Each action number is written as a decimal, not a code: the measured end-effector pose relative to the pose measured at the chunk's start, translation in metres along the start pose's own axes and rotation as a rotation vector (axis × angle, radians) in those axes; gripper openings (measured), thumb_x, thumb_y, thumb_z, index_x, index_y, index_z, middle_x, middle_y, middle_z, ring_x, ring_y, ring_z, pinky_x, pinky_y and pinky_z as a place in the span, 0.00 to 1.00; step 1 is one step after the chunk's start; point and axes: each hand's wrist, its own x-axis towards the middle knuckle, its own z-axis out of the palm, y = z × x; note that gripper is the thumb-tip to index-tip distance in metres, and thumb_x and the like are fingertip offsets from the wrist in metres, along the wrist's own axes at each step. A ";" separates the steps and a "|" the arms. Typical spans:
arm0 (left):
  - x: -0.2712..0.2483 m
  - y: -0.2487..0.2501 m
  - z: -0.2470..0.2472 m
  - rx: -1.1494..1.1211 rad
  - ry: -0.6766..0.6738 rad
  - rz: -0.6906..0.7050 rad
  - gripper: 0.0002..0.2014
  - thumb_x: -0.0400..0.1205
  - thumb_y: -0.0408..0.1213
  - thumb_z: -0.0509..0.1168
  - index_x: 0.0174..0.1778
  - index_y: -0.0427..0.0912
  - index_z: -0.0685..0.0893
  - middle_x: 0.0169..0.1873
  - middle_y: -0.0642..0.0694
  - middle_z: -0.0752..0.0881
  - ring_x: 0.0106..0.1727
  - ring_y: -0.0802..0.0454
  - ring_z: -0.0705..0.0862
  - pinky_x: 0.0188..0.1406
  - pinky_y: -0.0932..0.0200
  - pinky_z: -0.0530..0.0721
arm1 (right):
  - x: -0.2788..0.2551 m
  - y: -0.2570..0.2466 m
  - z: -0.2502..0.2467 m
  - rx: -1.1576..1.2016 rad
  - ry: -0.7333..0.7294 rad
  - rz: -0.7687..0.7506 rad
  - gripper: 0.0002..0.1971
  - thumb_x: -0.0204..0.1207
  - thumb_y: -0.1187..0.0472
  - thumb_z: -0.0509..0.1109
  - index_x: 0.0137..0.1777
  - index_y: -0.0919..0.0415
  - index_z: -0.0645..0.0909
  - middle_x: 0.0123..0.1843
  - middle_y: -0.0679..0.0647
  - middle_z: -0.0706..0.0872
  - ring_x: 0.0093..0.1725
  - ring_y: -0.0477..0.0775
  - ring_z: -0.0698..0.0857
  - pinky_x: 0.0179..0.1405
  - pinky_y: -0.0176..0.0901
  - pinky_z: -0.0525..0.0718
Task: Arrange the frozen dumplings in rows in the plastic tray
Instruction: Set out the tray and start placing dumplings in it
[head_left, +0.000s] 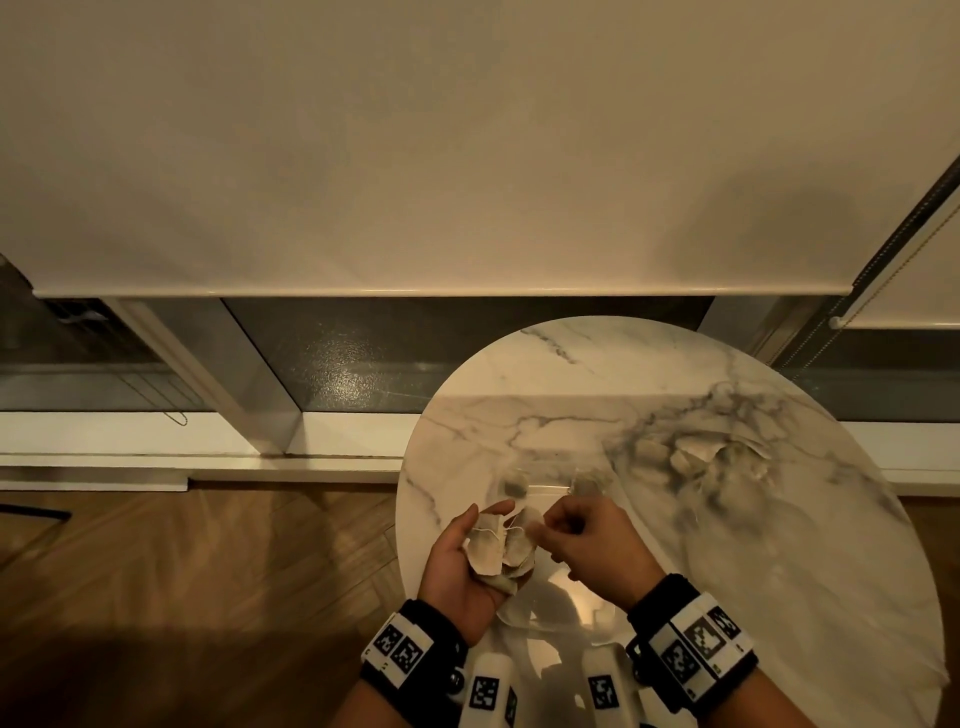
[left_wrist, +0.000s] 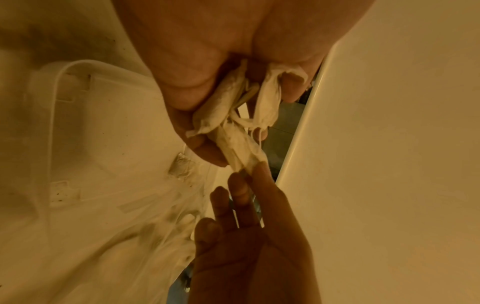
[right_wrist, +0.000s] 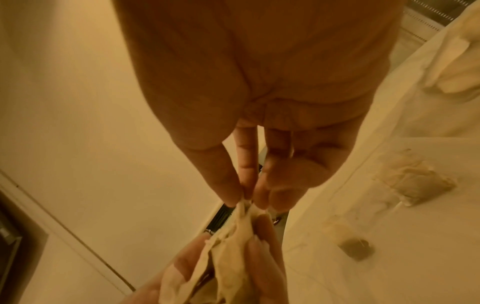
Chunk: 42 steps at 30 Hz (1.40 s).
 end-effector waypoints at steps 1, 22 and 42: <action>0.001 0.000 -0.002 0.021 0.024 0.026 0.20 0.80 0.50 0.64 0.57 0.39 0.88 0.46 0.34 0.84 0.39 0.43 0.78 0.33 0.59 0.68 | 0.000 -0.002 -0.002 0.030 -0.012 0.006 0.10 0.75 0.55 0.77 0.36 0.58 0.86 0.33 0.56 0.89 0.35 0.54 0.89 0.32 0.44 0.88; 0.012 0.017 -0.024 -0.156 0.132 0.035 0.18 0.84 0.48 0.58 0.55 0.37 0.84 0.45 0.38 0.86 0.33 0.44 0.85 0.30 0.56 0.86 | 0.026 0.009 -0.013 0.775 -0.084 0.285 0.08 0.76 0.72 0.61 0.47 0.62 0.80 0.43 0.64 0.86 0.42 0.62 0.87 0.41 0.55 0.87; 0.020 0.031 -0.045 -0.141 0.163 0.044 0.19 0.78 0.48 0.64 0.56 0.38 0.87 0.47 0.40 0.89 0.42 0.45 0.86 0.42 0.58 0.72 | 0.069 0.028 0.013 -0.067 -0.062 0.118 0.21 0.66 0.62 0.85 0.57 0.53 0.83 0.43 0.60 0.90 0.37 0.49 0.87 0.32 0.28 0.83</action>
